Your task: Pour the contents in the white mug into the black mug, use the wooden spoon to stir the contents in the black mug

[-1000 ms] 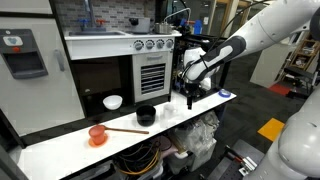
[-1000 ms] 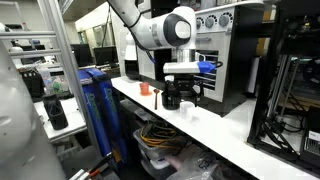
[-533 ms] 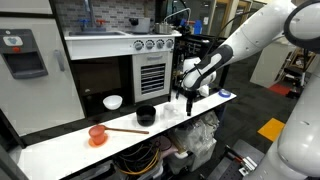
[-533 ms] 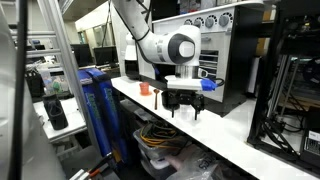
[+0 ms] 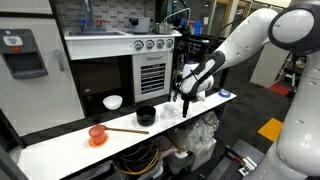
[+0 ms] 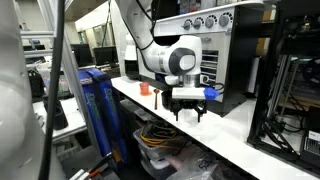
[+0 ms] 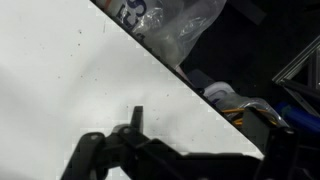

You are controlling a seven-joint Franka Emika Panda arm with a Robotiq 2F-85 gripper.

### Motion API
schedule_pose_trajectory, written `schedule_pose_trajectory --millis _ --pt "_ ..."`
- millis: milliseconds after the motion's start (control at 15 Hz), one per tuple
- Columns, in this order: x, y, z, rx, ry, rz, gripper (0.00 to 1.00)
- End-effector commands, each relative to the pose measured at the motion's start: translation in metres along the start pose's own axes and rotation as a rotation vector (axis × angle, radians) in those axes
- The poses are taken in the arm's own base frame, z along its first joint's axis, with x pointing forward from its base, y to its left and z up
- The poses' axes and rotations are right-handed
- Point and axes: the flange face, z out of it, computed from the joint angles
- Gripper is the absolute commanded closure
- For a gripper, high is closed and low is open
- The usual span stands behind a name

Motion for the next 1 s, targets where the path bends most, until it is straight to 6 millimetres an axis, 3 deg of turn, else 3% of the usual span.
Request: schedule_pose_trajectory --millis 0,933 --pt "0.005 0.002 0.003 0.006 0.054 -0.029 0.0" --pt "0.032 0.007 0.013 -0.023 0.128 -0.097 0.0"
